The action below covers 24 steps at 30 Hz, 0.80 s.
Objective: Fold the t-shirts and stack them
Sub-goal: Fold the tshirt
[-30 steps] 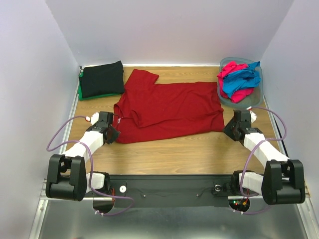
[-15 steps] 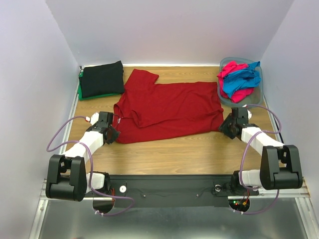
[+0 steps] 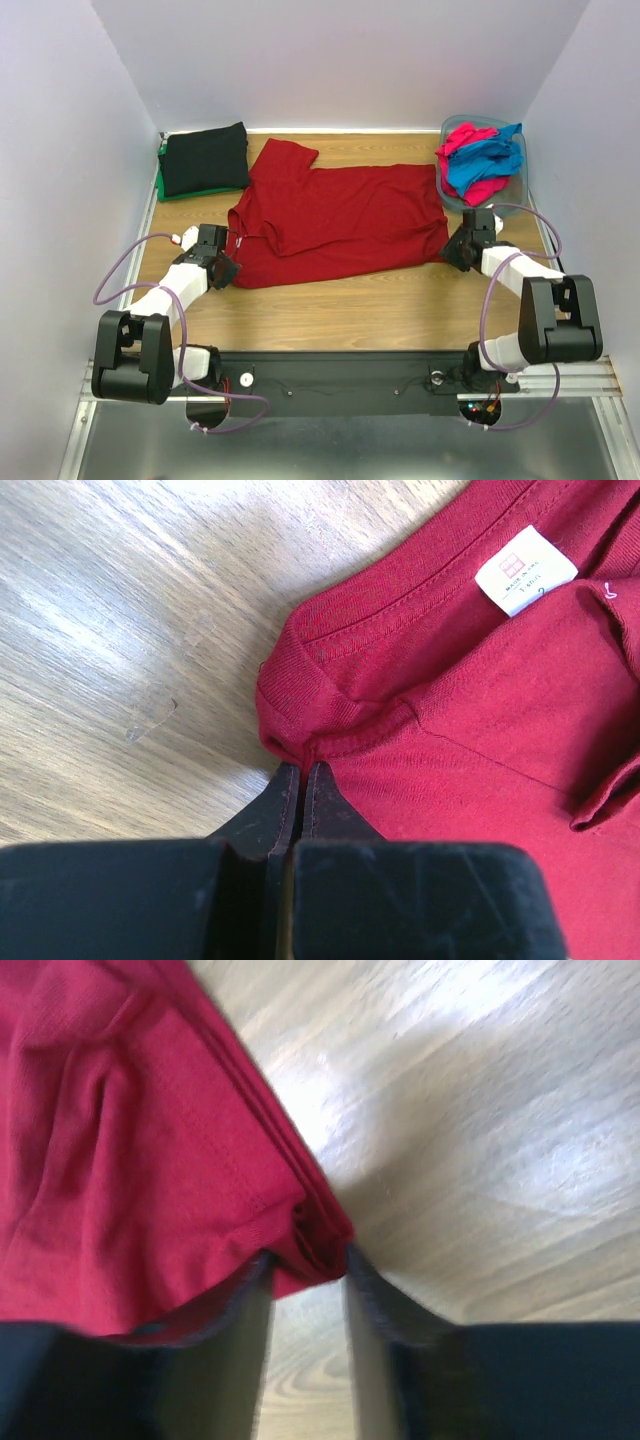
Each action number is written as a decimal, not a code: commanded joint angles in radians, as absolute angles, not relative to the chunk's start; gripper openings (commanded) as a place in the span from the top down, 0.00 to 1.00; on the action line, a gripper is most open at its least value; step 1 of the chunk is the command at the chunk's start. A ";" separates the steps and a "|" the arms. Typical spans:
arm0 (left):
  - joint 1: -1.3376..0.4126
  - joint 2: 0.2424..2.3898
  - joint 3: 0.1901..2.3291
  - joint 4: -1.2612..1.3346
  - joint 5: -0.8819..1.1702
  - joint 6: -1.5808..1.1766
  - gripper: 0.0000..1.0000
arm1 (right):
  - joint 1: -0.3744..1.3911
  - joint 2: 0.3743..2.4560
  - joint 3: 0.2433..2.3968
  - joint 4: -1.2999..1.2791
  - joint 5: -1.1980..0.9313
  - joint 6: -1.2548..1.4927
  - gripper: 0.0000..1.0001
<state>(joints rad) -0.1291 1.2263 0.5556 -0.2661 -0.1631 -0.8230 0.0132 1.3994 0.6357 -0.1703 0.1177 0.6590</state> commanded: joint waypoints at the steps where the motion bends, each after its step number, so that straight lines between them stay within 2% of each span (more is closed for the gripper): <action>1: -0.127 1.206 0.551 -0.295 -0.192 -0.831 1.00 | 0.008 1.459 0.638 -0.106 0.140 0.660 0.64; 2: -0.129 1.206 0.551 -0.296 -0.192 -0.833 1.00 | 0.008 1.465 0.638 -0.103 0.140 0.660 0.69; 3: -0.127 1.204 0.551 -0.298 -0.193 -0.833 1.00 | 0.008 1.473 0.635 -0.100 0.138 0.661 0.80; 6: -0.127 1.200 0.551 -0.302 -0.201 -0.836 1.00 | 0.008 1.451 0.623 -0.097 0.147 0.664 1.00; 9: -0.127 1.197 0.555 -0.317 -0.210 -0.844 1.00 | 0.008 1.376 0.592 -0.109 0.199 0.666 1.00; 20: -0.129 1.108 0.561 -0.445 -0.225 -0.926 1.00 | -0.032 1.108 0.591 -0.409 0.451 0.729 1.00; 24: -0.127 1.098 0.526 -0.459 -0.172 -0.948 1.00 | -0.034 1.075 0.571 -0.434 0.373 0.726 1.00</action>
